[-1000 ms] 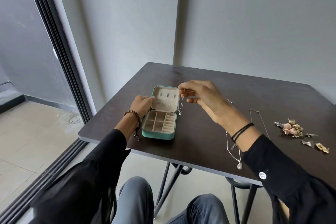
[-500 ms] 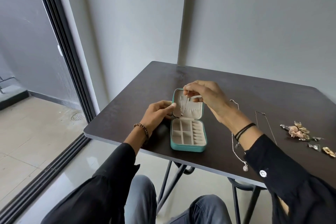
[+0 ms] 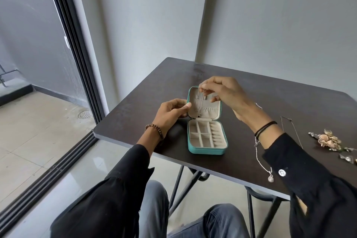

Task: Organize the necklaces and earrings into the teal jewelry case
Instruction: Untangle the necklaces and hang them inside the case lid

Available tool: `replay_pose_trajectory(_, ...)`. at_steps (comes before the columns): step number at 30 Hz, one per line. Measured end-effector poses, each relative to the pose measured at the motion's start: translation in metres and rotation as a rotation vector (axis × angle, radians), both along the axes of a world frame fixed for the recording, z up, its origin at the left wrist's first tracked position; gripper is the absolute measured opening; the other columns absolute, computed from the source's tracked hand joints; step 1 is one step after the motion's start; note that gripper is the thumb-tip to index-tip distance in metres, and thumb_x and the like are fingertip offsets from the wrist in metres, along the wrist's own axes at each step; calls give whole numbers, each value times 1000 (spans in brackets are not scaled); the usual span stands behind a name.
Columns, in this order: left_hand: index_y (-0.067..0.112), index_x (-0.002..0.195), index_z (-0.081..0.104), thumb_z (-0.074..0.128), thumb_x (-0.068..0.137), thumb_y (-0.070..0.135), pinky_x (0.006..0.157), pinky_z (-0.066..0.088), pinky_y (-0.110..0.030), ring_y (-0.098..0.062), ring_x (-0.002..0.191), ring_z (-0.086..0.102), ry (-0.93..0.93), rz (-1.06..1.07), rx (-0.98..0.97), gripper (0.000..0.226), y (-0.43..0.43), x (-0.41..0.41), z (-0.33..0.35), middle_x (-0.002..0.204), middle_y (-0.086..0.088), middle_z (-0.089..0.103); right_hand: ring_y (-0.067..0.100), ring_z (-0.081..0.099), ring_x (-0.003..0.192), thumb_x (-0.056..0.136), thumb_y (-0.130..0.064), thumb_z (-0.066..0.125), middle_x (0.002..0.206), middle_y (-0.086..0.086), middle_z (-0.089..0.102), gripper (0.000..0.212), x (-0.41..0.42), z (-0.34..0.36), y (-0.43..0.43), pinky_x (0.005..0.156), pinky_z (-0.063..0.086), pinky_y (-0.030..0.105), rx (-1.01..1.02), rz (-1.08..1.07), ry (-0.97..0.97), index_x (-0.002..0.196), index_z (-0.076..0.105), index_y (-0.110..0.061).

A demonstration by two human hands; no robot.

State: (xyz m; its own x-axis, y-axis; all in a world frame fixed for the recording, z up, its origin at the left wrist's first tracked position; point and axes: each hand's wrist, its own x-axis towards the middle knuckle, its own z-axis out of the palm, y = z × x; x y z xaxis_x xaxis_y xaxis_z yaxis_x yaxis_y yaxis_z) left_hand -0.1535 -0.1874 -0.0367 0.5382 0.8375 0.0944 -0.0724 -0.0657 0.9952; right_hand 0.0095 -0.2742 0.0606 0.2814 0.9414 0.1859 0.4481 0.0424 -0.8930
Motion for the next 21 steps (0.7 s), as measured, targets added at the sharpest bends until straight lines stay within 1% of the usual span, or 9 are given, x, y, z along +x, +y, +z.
replay_pose_trajectory(3, 2, 112, 70, 69, 93, 21, 79, 55, -19, -14, 91, 68, -35, 9, -30, 27, 3, 1, -1, 108, -16, 73, 1, 57, 66, 94, -21, 66, 74, -10, 67, 13, 2, 2, 3, 63, 45, 22, 7, 3, -73, 94, 76, -13)
replay_pose_trajectory(4, 2, 112, 70, 69, 93, 21, 78, 55, -18, -13, 89, 68, -47, 11, -40, 27, 4, 1, -1, 107, -15, 74, 0, 55, 63, 94, -23, 67, 73, -12, 66, 12, 3, 1, 5, 64, 44, 21, 10, -2, -107, 93, 76, -16)
replay_pose_trajectory(6, 1, 112, 70, 70, 92, 21, 77, 54, -19, -9, 85, 67, -70, 12, -56, 28, 6, 1, -1, 102, -13, 74, 0, 58, 68, 93, -27, 69, 82, -12, 70, 9, 5, -1, 7, 68, 43, 18, 28, -14, -221, 93, 77, -22)
replay_pose_trajectory(8, 2, 112, 71, 71, 91, 21, 76, 53, -19, -5, 79, 66, -84, 13, -61, 28, 8, 1, -1, 97, -9, 73, 3, 60, 75, 92, -27, 70, 90, -8, 70, 8, 6, -5, 11, 73, 42, 12, 59, -35, -436, 95, 77, -25)
replay_pose_trajectory(10, 2, 112, 71, 71, 91, 20, 75, 52, -18, -3, 76, 66, -91, 9, -61, 28, 8, 1, -2, 96, -8, 73, 2, 55, 70, 92, -24, 70, 89, -5, 64, 10, 6, -11, 14, 70, 38, 7, 123, -55, -623, 98, 78, -24)
replay_pose_trajectory(12, 2, 113, 71, 71, 91, 19, 75, 52, -18, -4, 78, 67, -102, 10, -60, 28, 8, 1, -2, 98, -9, 73, 1, 49, 65, 92, -23, 69, 84, -6, 58, 11, 4, -18, 17, 71, 43, 18, 200, -81, -712, 98, 78, -22)
replay_pose_trajectory(14, 3, 113, 71, 71, 91, 19, 76, 53, -17, -7, 85, 68, -103, 13, -53, 28, 8, 1, -2, 103, -13, 74, 10, 54, 70, 94, -25, 66, 85, -6, 56, 13, 0, -23, 19, 69, 48, 31, 237, -133, -783, 99, 78, -22)
replay_pose_trajectory(17, 5, 113, 71, 72, 90, 21, 77, 53, -18, -12, 91, 69, -103, 9, -44, 28, 8, 0, -3, 108, -14, 73, 23, 64, 80, 98, -26, 62, 97, -1, 62, 16, -6, -28, 18, 65, 52, 34, 266, -188, -918, 104, 76, -20)
replay_pose_trajectory(21, 7, 113, 71, 72, 90, 23, 78, 53, -18, -15, 95, 69, -98, 2, -35, 28, 8, 0, -3, 109, -13, 73, 24, 64, 76, 96, -23, 67, 93, 1, 62, 11, -13, -33, 17, 53, 50, 32, 360, -239, -1042, 98, 76, -16)
